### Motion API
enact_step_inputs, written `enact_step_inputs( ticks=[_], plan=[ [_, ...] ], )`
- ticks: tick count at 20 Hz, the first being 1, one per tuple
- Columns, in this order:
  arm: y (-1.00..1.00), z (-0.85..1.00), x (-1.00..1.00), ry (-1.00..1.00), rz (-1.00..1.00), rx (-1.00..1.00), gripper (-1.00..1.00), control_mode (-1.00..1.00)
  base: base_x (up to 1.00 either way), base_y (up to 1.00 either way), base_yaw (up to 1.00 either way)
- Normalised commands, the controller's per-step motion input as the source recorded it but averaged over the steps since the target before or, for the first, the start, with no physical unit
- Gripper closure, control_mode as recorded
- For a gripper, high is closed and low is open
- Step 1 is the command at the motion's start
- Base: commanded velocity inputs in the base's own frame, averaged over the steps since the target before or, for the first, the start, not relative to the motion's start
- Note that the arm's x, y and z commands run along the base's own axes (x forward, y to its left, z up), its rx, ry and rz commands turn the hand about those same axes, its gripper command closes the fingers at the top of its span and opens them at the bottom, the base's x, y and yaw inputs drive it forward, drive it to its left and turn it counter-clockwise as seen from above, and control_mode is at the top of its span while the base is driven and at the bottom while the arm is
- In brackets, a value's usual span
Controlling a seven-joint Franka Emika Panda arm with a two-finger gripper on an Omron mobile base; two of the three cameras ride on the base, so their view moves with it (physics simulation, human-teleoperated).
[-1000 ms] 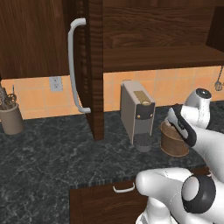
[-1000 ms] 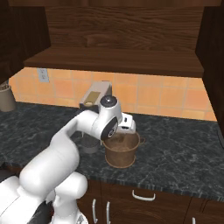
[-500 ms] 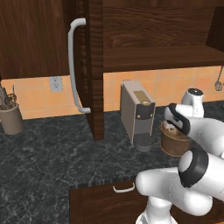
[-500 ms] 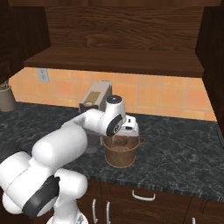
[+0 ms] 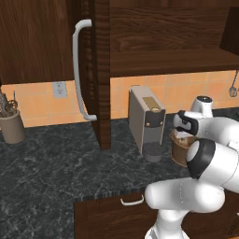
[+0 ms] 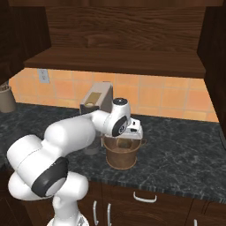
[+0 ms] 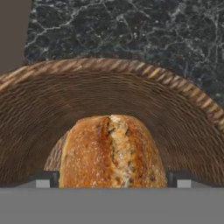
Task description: Open the cabinet, pick up the bread from the cabinet and place it in the basket. Then move the basket to the dining counter.
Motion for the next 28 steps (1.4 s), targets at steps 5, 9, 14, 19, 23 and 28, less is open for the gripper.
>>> enact_step_inputs(
  ticks=[5,9,14,19,23,28],
  plan=[
    [-0.01,-0.35,0.12,0.01,0.00,0.00,1.00,-1.00,0.00,0.00,0.00],
    [0.00,-0.17,0.01,0.00,0.00,0.00,1.00,-1.00,0.00,0.00,0.00],
    [0.04,0.00,-0.03,-0.01,0.00,0.00,-1.00,-1.00,0.00,0.00,0.00],
    [0.00,0.17,-0.13,-0.02,0.00,-0.02,-1.00,-1.00,0.00,0.00,0.00],
    [0.00,0.27,-0.07,0.00,0.00,0.00,-1.00,-1.00,0.00,0.00,0.00],
    [0.00,0.17,0.00,0.00,0.00,0.00,-1.00,-1.00,0.00,0.00,0.00]
  ],
)
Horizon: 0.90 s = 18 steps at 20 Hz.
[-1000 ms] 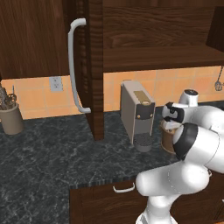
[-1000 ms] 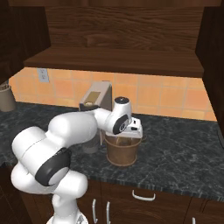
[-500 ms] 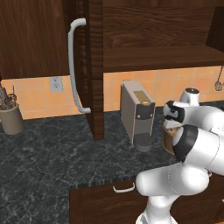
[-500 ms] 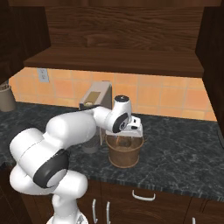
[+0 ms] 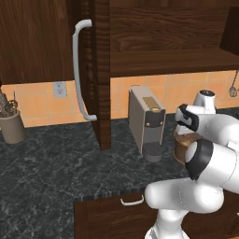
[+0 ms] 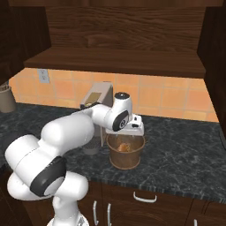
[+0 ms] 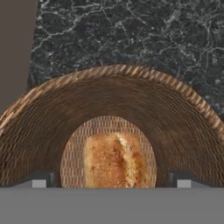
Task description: Open the cabinet, pick up the bread from the cabinet and place it in the basket. Then move the basket to the dining counter.
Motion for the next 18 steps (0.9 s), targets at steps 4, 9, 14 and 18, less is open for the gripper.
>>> enact_step_inputs(
  ticks=[4,9,14,18],
  plan=[
    [0.00,0.00,0.19,0.11,0.00,0.00,-1.00,-1.00,0.00,0.00,0.00],
    [-0.02,0.12,-0.18,0.01,-0.03,0.00,-1.00,-1.00,0.00,0.00,0.00],
    [-0.09,0.21,-0.71,-0.03,-0.20,0.01,-1.00,-1.00,0.00,0.00,0.00],
    [-0.30,0.07,-0.48,-0.01,-0.46,0.03,-1.00,-1.00,0.00,0.00,0.00]
  ],
)
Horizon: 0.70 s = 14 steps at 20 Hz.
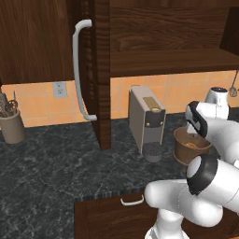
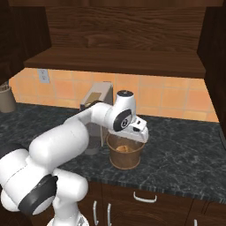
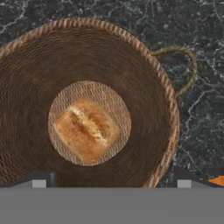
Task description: Open the cabinet, pick up the bread from the cabinet and place it in the basket. Then move the basket to the dining counter.
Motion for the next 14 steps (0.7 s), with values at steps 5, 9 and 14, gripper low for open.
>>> enact_step_inputs(
  ticks=[5,9,14],
  plan=[
    [-0.50,0.00,-0.22,0.00,-0.60,0.06,-1.00,-1.00,0.00,0.00,0.00],
    [-0.21,-0.03,-0.03,0.00,-0.42,0.12,-1.00,-1.00,0.00,0.00,0.00],
    [0.04,-0.17,0.00,0.04,-0.01,0.15,-1.00,-1.00,0.00,0.00,0.00]
  ],
)
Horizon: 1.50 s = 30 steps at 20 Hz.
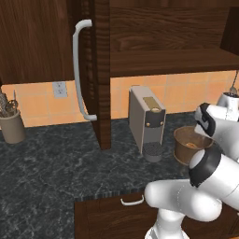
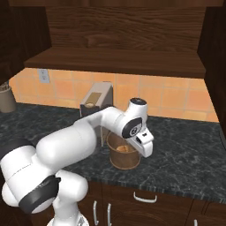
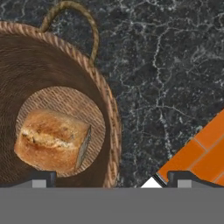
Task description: Open the cabinet, pick up the bread from the cabinet and place it in the basket. Then move the basket to the dining counter.
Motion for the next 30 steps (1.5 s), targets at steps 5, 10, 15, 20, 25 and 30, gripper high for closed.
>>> enact_step_inputs(
  ticks=[5,10,15,20,25,30],
  plan=[
    [0.02,-0.28,0.00,-0.01,0.00,0.02,-1.00,-1.00,0.00,0.00,0.00],
    [0.10,-0.25,0.00,-0.03,0.00,0.00,-1.00,-1.00,0.00,0.00,0.00],
    [0.15,-0.27,0.00,0.00,0.00,0.00,-1.00,-1.00,0.00,0.00,0.00],
    [0.09,-0.16,0.00,0.00,0.00,0.00,-1.00,-1.00,0.00,0.00,0.00],
    [0.10,-0.16,0.00,0.00,0.00,0.00,1.00,-1.00,0.00,0.00,0.00],
    [0.10,-0.20,0.00,0.00,0.00,0.03,1.00,-1.00,0.00,0.00,0.00]
  ],
)
